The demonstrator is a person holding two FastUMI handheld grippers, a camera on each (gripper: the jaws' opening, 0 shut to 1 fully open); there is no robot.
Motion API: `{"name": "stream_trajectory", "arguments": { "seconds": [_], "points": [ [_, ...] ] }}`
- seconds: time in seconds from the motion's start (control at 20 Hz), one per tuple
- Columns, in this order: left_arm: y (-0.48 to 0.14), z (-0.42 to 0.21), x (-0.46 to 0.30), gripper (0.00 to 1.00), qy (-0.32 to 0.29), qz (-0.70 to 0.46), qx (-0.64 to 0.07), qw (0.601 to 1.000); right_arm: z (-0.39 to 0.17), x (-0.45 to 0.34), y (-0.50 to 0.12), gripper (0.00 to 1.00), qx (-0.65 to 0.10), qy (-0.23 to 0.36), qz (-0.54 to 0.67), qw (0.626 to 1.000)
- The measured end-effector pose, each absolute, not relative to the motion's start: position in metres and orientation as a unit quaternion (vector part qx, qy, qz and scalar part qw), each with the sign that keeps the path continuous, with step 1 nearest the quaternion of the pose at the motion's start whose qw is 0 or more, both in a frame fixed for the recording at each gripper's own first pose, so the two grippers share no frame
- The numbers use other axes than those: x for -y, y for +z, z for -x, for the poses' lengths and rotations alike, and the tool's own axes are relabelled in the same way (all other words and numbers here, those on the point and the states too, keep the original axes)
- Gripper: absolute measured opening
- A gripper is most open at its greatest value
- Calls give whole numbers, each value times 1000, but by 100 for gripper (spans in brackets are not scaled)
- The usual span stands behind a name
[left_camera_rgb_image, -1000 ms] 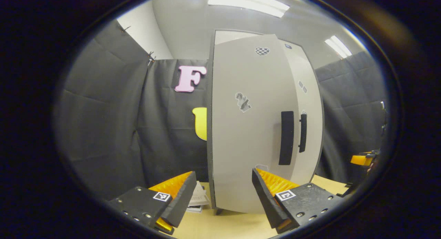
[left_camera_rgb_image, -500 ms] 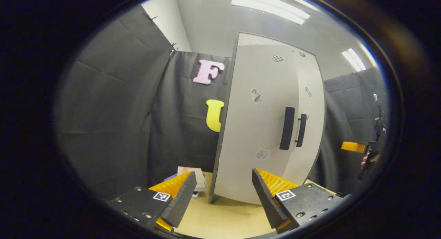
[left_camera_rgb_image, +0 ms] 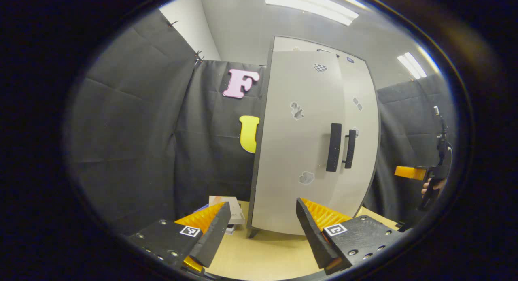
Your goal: Grab one shoe with the right hand and put it into the shoe cabinet, grab the other shoe with the left hand and put it into the shoe cabinet; then close the right door with the right hand and the left door with the left hand.
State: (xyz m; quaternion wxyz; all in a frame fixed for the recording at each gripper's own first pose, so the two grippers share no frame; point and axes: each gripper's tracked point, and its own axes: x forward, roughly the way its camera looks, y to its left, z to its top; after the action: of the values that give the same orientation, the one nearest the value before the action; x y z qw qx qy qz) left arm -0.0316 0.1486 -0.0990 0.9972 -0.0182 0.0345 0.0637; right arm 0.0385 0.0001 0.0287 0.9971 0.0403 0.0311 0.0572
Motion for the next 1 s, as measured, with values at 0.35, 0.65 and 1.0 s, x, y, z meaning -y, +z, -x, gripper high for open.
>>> {"name": "stream_trajectory", "arguments": {
  "seconds": [0.35, 0.65, 1.0],
  "points": [
    [-90, 20, -137, 94, 57, -5, -43, 997, -54, -35, 16, 98, -76, 93, -41, 992],
    [-88, 33, -144, 94, 76, -41, -40, 995, -56, -75, 17, 98, -77, 138, -29, 987],
    [-90, 37, -145, 94, 88, -27, -32, 995, -57, -95, 12, 98, -84, 158, -43, 983]
  ]
}}
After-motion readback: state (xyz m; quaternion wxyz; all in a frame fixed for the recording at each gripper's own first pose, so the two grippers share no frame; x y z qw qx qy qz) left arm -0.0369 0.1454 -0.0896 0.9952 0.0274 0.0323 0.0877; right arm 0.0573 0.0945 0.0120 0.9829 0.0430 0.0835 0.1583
